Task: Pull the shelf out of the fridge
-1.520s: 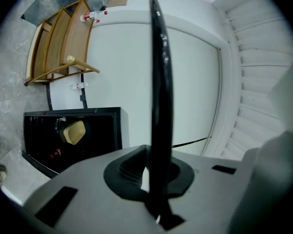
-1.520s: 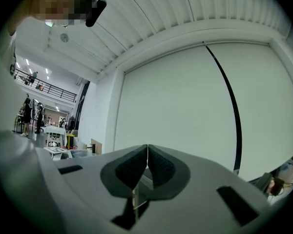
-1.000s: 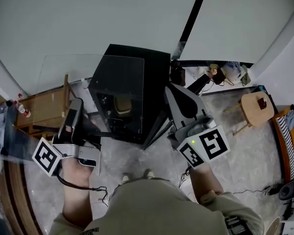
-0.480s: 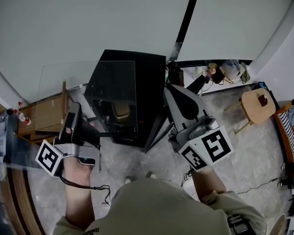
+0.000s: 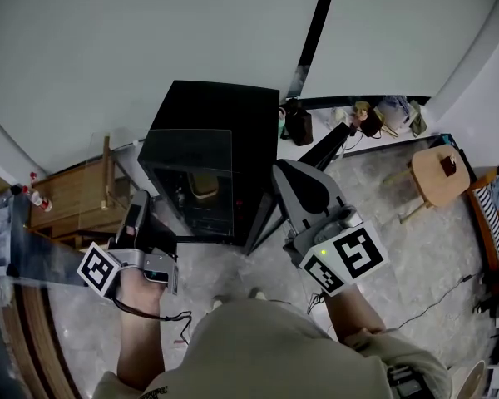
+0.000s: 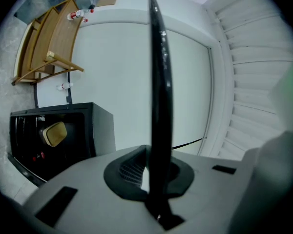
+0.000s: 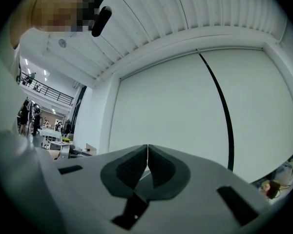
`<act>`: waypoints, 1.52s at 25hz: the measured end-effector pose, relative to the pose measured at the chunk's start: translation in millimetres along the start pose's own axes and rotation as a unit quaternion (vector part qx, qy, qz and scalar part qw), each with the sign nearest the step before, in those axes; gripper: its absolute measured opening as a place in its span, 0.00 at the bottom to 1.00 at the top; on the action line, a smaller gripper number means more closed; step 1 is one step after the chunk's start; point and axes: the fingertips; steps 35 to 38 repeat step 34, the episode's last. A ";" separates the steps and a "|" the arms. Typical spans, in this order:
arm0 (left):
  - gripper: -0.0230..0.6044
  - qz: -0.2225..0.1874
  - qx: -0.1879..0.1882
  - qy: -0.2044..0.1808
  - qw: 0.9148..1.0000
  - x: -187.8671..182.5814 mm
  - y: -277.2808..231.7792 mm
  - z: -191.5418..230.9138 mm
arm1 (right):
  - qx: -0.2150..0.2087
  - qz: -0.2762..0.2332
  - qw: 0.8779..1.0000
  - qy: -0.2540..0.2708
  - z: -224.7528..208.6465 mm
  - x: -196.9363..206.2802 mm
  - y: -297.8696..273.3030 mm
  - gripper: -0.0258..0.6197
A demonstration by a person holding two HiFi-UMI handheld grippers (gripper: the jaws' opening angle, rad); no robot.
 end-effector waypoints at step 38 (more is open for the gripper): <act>0.05 0.016 -0.023 0.027 0.999 19.0 9.1 37.8 | -0.026 0.054 0.998 0.023 12.3 32.9 -3.9 0.04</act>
Point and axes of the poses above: the fingertips, and each gripper's own axes: y backward along the fingers, z to its left, x out of its underside, and after that the axes turned 12 degrees about z, right-handed
